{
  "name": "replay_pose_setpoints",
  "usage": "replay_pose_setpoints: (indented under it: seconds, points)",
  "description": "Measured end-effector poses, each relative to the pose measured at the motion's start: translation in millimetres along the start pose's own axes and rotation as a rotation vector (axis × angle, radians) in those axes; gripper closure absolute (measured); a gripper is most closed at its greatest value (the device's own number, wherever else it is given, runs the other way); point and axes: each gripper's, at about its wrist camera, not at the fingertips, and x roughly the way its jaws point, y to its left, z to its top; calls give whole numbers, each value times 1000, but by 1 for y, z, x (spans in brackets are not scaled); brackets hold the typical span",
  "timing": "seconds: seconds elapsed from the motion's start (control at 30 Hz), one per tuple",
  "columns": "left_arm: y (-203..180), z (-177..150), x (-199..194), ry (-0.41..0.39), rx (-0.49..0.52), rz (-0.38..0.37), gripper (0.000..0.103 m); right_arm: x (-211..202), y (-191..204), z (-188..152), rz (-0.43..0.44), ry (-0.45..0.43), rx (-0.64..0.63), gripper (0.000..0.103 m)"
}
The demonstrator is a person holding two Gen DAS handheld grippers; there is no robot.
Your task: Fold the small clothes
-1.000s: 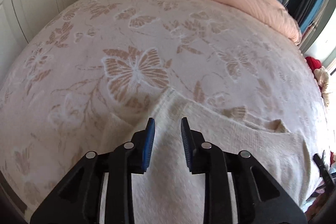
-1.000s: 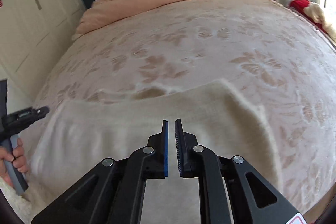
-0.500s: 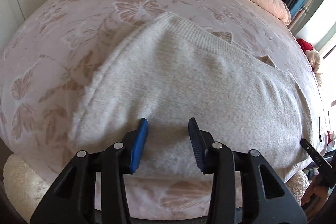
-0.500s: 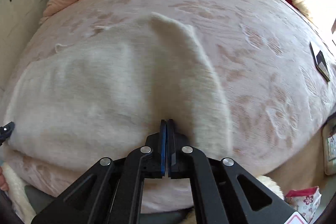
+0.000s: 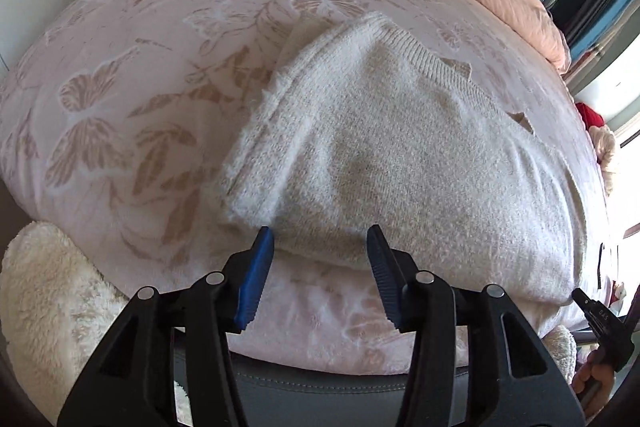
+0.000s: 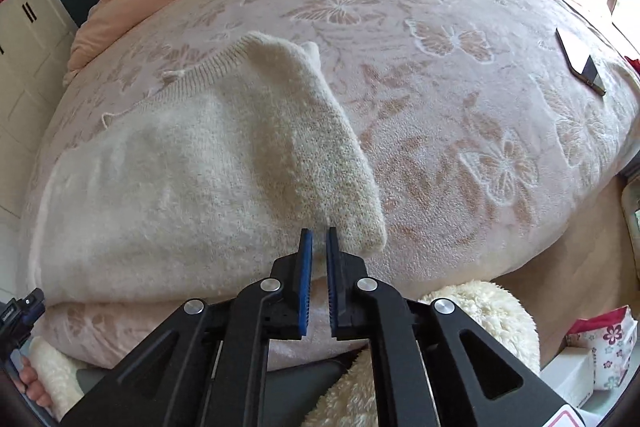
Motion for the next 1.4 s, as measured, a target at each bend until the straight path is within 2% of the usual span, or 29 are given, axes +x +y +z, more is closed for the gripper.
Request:
replay_pose_setpoints:
  seconds: [0.03, 0.07, 0.13, 0.2, 0.3, 0.37, 0.43, 0.53, 0.57, 0.63, 0.77, 0.83, 0.87, 0.9, 0.93, 0.97, 1.03, 1.13, 1.23, 1.33, 1.4]
  points:
    - [3, -1, -5, -9, -7, 0, 52, -10, 7, -2, 16, -18, -14, 88]
    - [6, -3, -9, -21, -20, -6, 45, -17, 19, -4, 50, -28, -36, 87]
    - [18, -6, -13, -40, -76, -28, 41, -24, 50, -6, 133, -23, -105, 88]
    - [31, -8, -9, -27, -164, -86, 36, -26, 91, -9, 204, -20, -188, 88]
    - [47, -6, 2, 18, -336, -194, 34, -15, 147, -10, 272, 3, -269, 88]
    - [54, -5, 8, 22, -443, -263, 28, -4, 178, -8, 277, 7, -306, 88]
    - [60, -3, 18, 30, -524, -301, 24, 8, 200, -5, 288, 16, -319, 88]
    - [64, -3, 31, 34, -596, -307, 19, 31, 216, -1, 240, 28, -316, 88]
    - [64, -3, 33, 26, -615, -318, 14, 41, 218, -3, 221, 45, -325, 88]
    - [61, -2, 34, 13, -625, -320, 9, 66, 216, -11, 209, 106, -328, 88]
    - [52, 3, 37, 12, -592, -277, 6, 66, 214, -18, 217, 59, -349, 89]
    - [48, 7, 36, 6, -587, -262, 10, 66, 217, -18, 206, 58, -364, 89]
    - [45, 8, 33, -10, -571, -247, 30, 66, 218, -19, 206, 55, -370, 89]
    - [43, 12, 31, -19, -543, -249, 65, 66, 219, -19, 209, 51, -372, 89]
    - [39, 16, 31, -6, -509, -266, 77, 67, 219, -18, 213, 47, -371, 89]
    - [34, 20, 28, 2, -494, -267, 85, 68, 218, -18, 219, 45, -368, 89]
    - [18, 28, 8, -52, -425, -272, 87, 68, 216, -18, 234, 42, -360, 89]
    - [-42, 45, -36, -137, -167, -282, 90, 66, 212, -16, 260, 43, -342, 89]
    - [-119, 48, -76, -206, 70, -324, 93, 55, 198, -9, 318, 58, -276, 89]
    - [-186, 35, -86, -197, 232, -376, 93, 32, 159, -2, 392, 46, -161, 88]
    - [-228, 18, -76, -166, 329, -371, 93, 17, 121, -1, 396, 24, -90, 84]
